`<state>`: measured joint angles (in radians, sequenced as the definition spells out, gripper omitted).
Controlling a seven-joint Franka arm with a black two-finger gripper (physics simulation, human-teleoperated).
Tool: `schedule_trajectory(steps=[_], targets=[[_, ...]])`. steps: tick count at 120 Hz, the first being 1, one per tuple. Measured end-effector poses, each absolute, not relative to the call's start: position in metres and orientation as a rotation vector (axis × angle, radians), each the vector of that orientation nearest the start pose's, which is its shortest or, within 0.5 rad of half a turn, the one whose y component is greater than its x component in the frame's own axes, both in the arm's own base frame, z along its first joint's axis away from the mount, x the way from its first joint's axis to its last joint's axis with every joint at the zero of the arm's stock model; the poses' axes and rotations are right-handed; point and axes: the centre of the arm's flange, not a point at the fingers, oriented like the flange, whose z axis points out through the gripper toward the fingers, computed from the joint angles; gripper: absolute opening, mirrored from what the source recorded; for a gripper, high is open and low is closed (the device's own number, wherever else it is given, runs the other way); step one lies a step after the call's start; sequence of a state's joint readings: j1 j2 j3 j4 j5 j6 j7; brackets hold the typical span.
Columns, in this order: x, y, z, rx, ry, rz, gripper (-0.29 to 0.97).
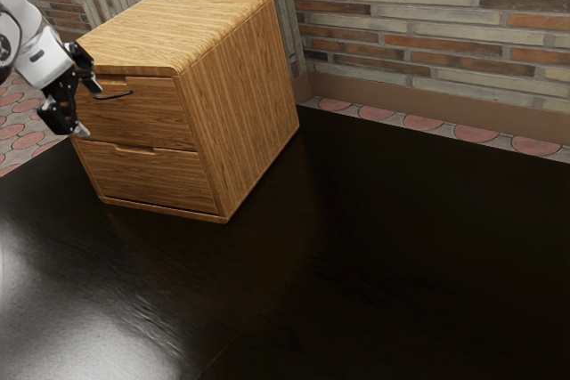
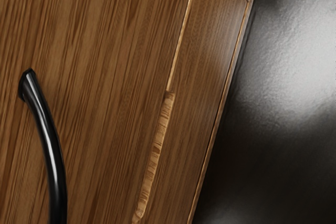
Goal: Pull the drawer handle with one arm to open the drawer
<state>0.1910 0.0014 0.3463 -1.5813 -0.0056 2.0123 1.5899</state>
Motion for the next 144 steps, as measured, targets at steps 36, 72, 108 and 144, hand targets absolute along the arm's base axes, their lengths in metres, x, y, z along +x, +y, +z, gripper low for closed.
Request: schedule_trajectory(steps=[36,72,108,144], targets=[[0.519,0.294,0.661,-2.384,1.399,-0.313,0.68],[0.526,0.288,0.654,-2.388,1.414,-0.307,0.69],[0.523,0.294,0.653,-2.393,1.392,-0.318,0.68],[0.516,0.302,0.65,-2.414,1.369,-0.326,0.65]])
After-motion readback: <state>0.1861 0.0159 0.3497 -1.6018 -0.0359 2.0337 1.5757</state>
